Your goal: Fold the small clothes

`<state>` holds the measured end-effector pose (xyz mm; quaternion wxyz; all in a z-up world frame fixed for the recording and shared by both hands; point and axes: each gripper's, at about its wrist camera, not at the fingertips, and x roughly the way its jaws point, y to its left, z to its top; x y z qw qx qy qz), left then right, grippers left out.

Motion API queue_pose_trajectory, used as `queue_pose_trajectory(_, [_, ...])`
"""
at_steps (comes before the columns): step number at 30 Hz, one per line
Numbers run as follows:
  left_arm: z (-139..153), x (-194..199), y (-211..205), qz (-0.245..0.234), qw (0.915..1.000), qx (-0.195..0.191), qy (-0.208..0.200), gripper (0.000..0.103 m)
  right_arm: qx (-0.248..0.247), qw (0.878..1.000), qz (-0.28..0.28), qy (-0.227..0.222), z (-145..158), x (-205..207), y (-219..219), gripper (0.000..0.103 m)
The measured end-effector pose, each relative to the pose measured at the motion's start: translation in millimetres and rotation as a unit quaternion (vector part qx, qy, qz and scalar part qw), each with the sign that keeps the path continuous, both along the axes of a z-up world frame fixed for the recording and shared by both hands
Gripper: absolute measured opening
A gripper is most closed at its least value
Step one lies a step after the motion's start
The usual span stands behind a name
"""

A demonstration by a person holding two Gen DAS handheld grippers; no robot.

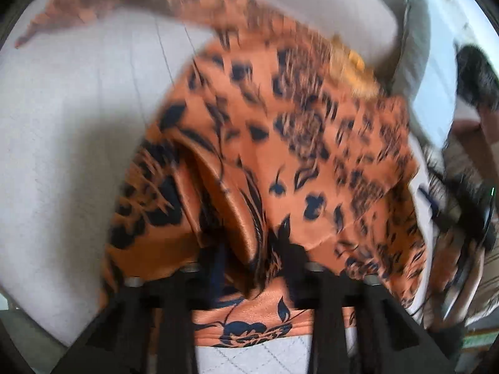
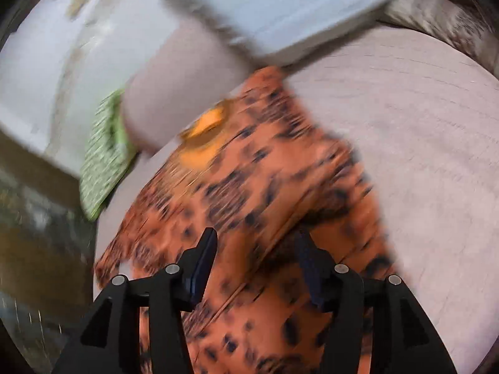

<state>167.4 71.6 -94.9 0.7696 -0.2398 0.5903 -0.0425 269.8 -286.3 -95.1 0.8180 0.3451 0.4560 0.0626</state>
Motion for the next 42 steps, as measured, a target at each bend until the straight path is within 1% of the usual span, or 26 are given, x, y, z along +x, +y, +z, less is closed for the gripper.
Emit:
queue_pose_trajectory(3, [-1,8,0,0.000,1.0000,0.000,-0.006,0.017,0.016,0.999,-0.020,0.033,-19,30,-26,0.046])
queue_pose_trajectory(5, [-1,11,-1,-0.003,1.0000,-0.004,-0.008,0.017,0.015,0.999,-0.022,0.035,-27,46,-34,0.045])
queue_pose_trajectory(7, [-6,16,-3,-0.005,1.0000,0.000,-0.003,0.017,0.052,0.998,-0.025,0.037,-36,59,-39,0.045])
queue_pose_trajectory(8, [-8,17,-6,-0.005,1.0000,0.000,-0.004,0.017,0.058,0.997,-0.024,0.047,-40,65,-39,0.036])
queue_pose_trajectory(9, [-6,18,-6,-0.004,1.0000,0.003,-0.009,0.013,0.030,0.997,-0.029,0.060,-40,69,-39,0.015])
queue_pose_trajectory(10, [-6,18,-7,-0.002,0.9999,0.004,-0.012,0.005,0.006,0.997,-0.026,0.067,-40,71,-36,0.012])
queue_pose_trajectory(12, [-3,12,-7,0.000,0.9998,-0.009,-0.019,0.002,-0.006,0.998,-0.022,0.056,-34,68,-37,0.009])
queue_pose_trajectory(15, [11,3,-3,-0.002,0.9988,-0.024,-0.042,0.002,-0.026,0.998,-0.056,0.016,-12,36,-51,0.009])
queue_pose_trajectory(18, [-4,8,-11,-0.023,0.9995,-0.021,-0.009,0.002,-0.019,0.997,-0.075,0.030,-27,26,-65,0.010])
queue_pose_trajectory(19, [-13,10,-18,-0.034,0.9994,-0.006,0.006,0.003,-0.022,0.997,-0.063,0.042,-38,31,-66,0.011])
queue_pose_trajectory(21, [-10,7,-22,-0.038,0.9992,0.012,-0.008,0.003,-0.018,0.998,-0.034,0.058,-49,41,-62,0.021])
queue_pose_trajectory(22, [-5,6,-26,-0.047,0.9983,0.028,-0.020,0.004,-0.004,0.999,-0.034,0.037,-41,38,-64,0.023])
queue_pose_trajectory(23, [-1,5,-28,-0.049,0.9977,0.039,-0.026,0.005,0.002,0.999,-0.032,0.010,-30,33,-65,0.035])
queue_pose_trajectory(24, [0,5,-28,-0.047,0.9975,0.044,-0.028,0.006,-0.008,0.999,-0.032,-0.019,-16,28,-67,0.061])
queue_pose_trajectory(25, [-1,4,-29,-0.048,0.9975,0.044,-0.027,0.008,-0.036,0.998,-0.043,-0.041,-2,23,-69,0.073])
queue_pose_trajectory(26, [-2,4,-30,-0.054,0.9976,0.037,-0.023,0.008,-0.059,0.996,-0.047,-0.052,6,22,-70,0.077])
queue_pose_trajectory(28, [0,4,-31,-0.053,0.9978,0.031,-0.025,0.011,-0.070,0.997,-0.021,-0.040,4,36,-70,0.074])
queue_pose_trajectory(29, [2,4,-31,-0.049,0.9979,0.030,-0.029,0.012,-0.062,0.997,-0.012,-0.034,-2,44,-72,0.066])
queue_pose_trajectory(30, [3,4,-30,-0.042,0.9983,0.023,-0.034,0.015,-0.055,0.998,-0.004,-0.024,-10,53,-73,0.048])
queue_pose_trajectory(32, [6,6,-26,-0.031,0.9987,0.009,-0.040,0.024,-0.032,0.999,0.022,0.017,-33,69,-66,0.026])
queue_pose_trajectory(33, [5,7,-25,-0.026,0.9987,0.011,-0.043,0.029,-0.038,0.998,0.027,0.036,-42,74,-61,0.021])
queue_pose_trajectory(35, [1,7,-20,-0.027,0.9986,0.031,-0.035,0.025,-0.054,0.998,0.021,0.034,-45,65,-63,0.016])
queue_pose_trajectory(36, [-2,7,-21,-0.028,0.9985,0.035,-0.030,0.007,-0.045,0.999,0.014,0.026,-40,59,-66,0.015])
queue_pose_trajectory(37, [-3,6,-21,-0.027,0.9986,0.036,-0.028,0.003,-0.044,0.999,0.004,0.014,-32,52,-69,0.014])
queue_pose_trajectory(39, [-2,5,-21,-0.022,0.9985,0.041,-0.028,0.003,-0.055,0.998,-0.003,0.004,-24,43,-71,0.014])
queue_pose_trajectory(42, [-5,6,-26,-0.031,0.9985,0.042,-0.019,0.003,-0.083,0.996,0.002,0.045,-43,54,-71,0.016])
